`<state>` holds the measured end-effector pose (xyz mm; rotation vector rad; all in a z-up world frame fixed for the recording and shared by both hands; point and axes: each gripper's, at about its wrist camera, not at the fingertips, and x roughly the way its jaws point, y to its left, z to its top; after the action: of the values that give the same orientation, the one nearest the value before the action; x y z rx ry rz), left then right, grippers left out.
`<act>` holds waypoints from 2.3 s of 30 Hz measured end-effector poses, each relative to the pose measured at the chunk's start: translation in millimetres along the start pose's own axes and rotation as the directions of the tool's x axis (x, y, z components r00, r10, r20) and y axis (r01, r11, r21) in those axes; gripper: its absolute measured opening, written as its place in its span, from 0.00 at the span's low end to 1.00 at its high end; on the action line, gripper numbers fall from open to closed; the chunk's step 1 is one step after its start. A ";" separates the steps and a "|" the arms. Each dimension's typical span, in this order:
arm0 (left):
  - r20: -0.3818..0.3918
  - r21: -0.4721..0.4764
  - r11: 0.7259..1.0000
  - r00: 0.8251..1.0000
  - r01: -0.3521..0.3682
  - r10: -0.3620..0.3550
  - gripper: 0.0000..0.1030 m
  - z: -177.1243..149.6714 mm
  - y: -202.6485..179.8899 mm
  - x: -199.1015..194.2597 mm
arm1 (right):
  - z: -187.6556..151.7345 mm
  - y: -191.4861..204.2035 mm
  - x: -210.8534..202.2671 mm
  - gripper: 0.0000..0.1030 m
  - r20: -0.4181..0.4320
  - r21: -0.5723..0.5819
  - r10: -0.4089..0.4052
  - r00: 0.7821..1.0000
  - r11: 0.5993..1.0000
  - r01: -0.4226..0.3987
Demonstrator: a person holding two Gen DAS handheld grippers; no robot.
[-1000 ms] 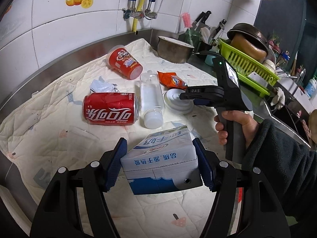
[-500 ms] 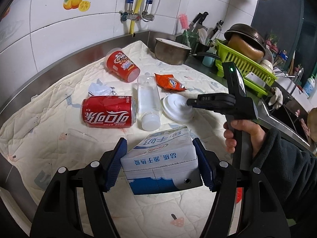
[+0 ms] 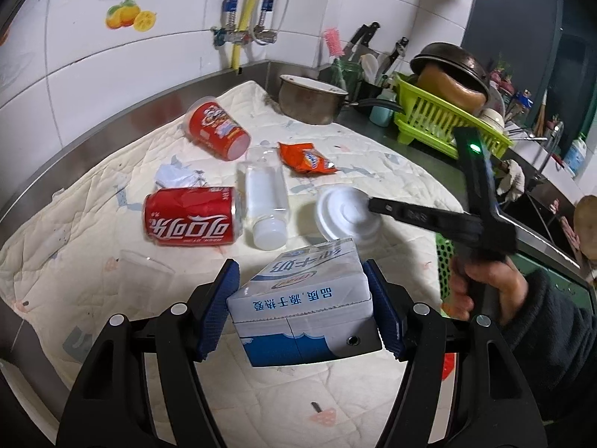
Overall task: Collect trash
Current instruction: 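Carry the lid and milk carton into the green basket and open both tools, then grasp the clear plastic cup with the left tool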
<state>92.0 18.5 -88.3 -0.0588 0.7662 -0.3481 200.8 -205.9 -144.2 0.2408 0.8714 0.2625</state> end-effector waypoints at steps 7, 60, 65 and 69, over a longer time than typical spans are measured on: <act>0.000 0.086 0.992 0.996 0.088 -0.089 0.64 10.7 -44.2 4.7 | -42.5 -48.9 -86.0 0.13 0.077 0.053 -0.155 0.985 0.987 0.151; -0.250 0.255 0.929 0.947 0.267 -0.203 0.67 4.1 -210.7 119.0 | -137.1 -153.1 -197.4 0.53 0.088 0.293 -0.397 0.914 0.887 0.357; -0.189 0.204 0.963 0.972 0.178 -0.140 0.67 9.1 -166.7 91.6 | -121.2 -129.6 -189.9 0.57 0.108 0.232 -0.352 0.930 0.918 0.320; -0.145 0.156 0.983 0.987 0.095 -0.072 0.67 7.9 -128.3 69.6 | -106.2 -105.7 -177.6 0.59 0.119 0.170 -0.298 0.947 0.946 0.276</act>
<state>107.0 -125.8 -106.3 0.0874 0.8719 -0.4976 22.5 -352.0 -115.6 0.2668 0.7729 -0.0940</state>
